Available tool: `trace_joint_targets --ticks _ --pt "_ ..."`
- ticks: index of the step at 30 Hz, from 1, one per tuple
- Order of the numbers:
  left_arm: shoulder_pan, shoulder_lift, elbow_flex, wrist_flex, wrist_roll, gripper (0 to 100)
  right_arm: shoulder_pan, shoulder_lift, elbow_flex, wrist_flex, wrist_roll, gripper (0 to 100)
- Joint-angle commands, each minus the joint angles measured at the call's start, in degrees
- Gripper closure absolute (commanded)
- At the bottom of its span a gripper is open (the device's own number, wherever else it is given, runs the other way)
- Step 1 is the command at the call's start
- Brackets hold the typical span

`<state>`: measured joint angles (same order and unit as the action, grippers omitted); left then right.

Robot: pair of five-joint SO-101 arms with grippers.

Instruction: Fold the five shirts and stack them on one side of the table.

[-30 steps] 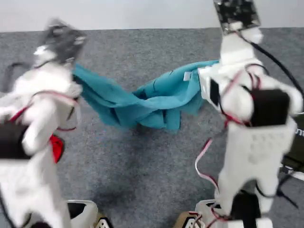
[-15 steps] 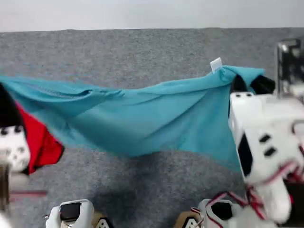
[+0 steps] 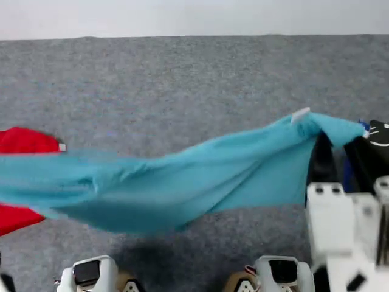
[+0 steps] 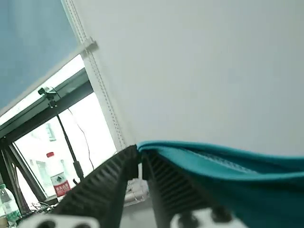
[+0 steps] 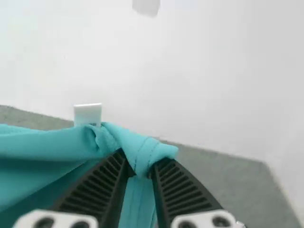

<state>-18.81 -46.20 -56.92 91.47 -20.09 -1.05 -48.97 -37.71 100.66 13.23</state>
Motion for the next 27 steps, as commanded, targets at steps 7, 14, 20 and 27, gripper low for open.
trace_joint_targets --ticks 7,14,20,27 --pt "-0.44 -1.41 -2.59 -2.02 -5.80 100 2.24 -6.37 0.09 2.42 6.33 98.8" --pt "-0.53 -1.14 -0.48 -2.11 -7.82 100 4.97 -9.80 14.42 2.07 8.35 98.8" --pt "-0.09 2.11 16.31 -1.67 -7.82 100 4.97 -10.07 38.95 -6.81 8.44 98.8" --pt "2.20 10.11 43.82 -15.91 -7.82 100 2.15 -9.80 65.14 -31.69 8.62 98.8"
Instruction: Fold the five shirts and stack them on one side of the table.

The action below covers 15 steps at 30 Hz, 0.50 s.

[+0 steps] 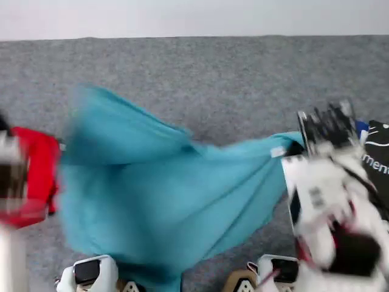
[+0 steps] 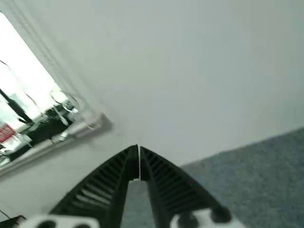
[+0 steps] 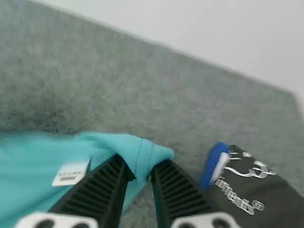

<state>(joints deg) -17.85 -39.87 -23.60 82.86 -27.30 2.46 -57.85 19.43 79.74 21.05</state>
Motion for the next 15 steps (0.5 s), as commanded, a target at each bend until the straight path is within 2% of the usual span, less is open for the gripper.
trace_joint_targets --ticks 1,4,7,11,15 --pt "2.29 5.10 13.93 -10.46 -0.62 100 -2.15 -0.84 10.99 -14.46 0.79 98.8" --pt "5.63 9.58 22.81 -20.48 -0.70 100 -3.91 1.98 17.32 -23.87 0.70 98.8" --pt "7.65 14.68 27.12 -26.90 -0.70 100 -3.91 7.60 18.20 -29.14 0.53 98.8" --pt "9.41 21.54 27.56 -26.64 -0.44 100 -3.65 13.14 18.02 -31.96 0.53 98.8" --pt "14.33 28.31 27.47 -22.07 -0.26 99 -3.91 13.85 18.20 -31.69 0.53 98.8"
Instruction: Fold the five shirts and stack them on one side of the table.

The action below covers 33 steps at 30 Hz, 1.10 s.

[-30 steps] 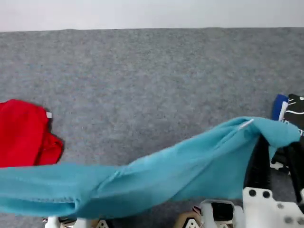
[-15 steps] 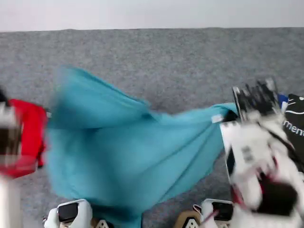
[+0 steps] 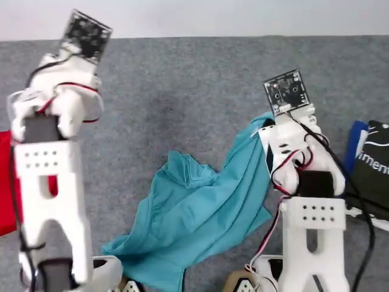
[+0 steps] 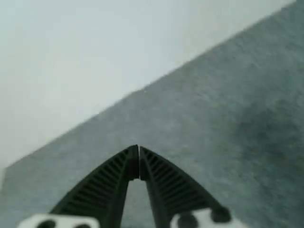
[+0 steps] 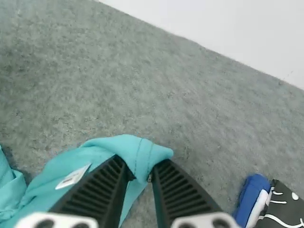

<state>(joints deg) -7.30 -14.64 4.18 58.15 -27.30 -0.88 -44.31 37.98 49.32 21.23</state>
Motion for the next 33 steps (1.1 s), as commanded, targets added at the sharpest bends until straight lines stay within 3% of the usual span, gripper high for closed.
trace_joint_targets --ticks 1,4,10,16,33 --pt "5.27 4.75 -0.31 4.13 -0.26 99 -0.48 0.40 -0.26 -1.27 0.35 98.8" --pt "10.20 10.46 -0.31 8.88 0.18 97 -0.13 0.48 -0.18 -0.31 0.44 98.8" --pt "15.21 21.10 -0.57 11.78 9.05 81 -0.13 0.31 -0.18 2.68 0.44 98.8" --pt "19.96 32.26 -3.56 12.75 9.14 80 1.54 0.48 -0.09 2.77 0.35 98.8" --pt "20.48 65.85 -42.77 37.71 9.41 81 2.07 0.31 -0.18 2.77 0.35 98.8"
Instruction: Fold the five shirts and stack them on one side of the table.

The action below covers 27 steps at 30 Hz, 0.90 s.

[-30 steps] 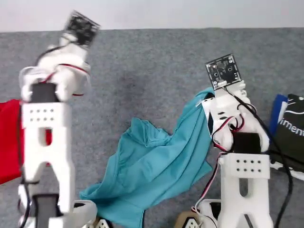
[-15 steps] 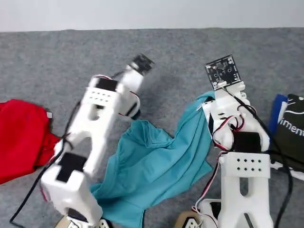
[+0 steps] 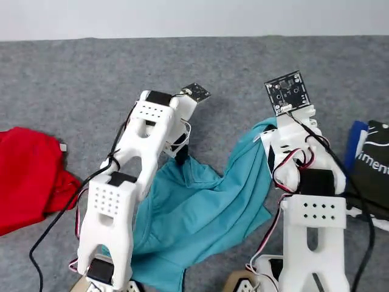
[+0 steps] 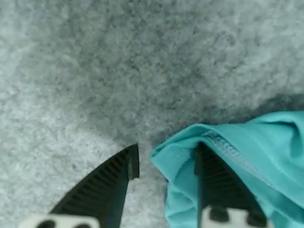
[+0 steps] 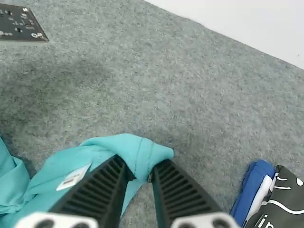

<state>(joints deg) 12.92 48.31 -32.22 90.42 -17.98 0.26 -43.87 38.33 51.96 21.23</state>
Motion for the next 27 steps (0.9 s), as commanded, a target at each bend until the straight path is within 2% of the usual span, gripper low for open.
trace_joint_targets --ticks 1,5,10,14,19,24,27 --pt "0.44 4.66 -8.75 7.38 0.09 82 0.92 -0.13 -0.53 0.13 0.35 98.8" --pt "0.70 9.41 -15.34 10.11 -0.18 92 0.92 -0.13 -0.70 0.13 0.35 98.8" --pt "1.93 9.67 -15.43 10.11 -0.18 99 0.92 -0.22 -0.70 0.13 0.35 98.8" --pt "1.76 8.35 -15.60 10.11 0.09 100 0.92 -0.22 -0.79 0.13 0.35 98.8" --pt "-0.18 -1.49 -15.60 10.11 1.14 100 0.92 -2.42 -1.85 -0.04 0.53 98.8" --pt "-5.54 -16.44 -15.78 10.02 6.07 100 2.07 -5.32 -3.69 -0.22 0.70 98.8" --pt "-8.79 -24.97 -15.87 9.67 6.68 100 4.09 -5.41 -5.10 -0.40 0.70 98.8"
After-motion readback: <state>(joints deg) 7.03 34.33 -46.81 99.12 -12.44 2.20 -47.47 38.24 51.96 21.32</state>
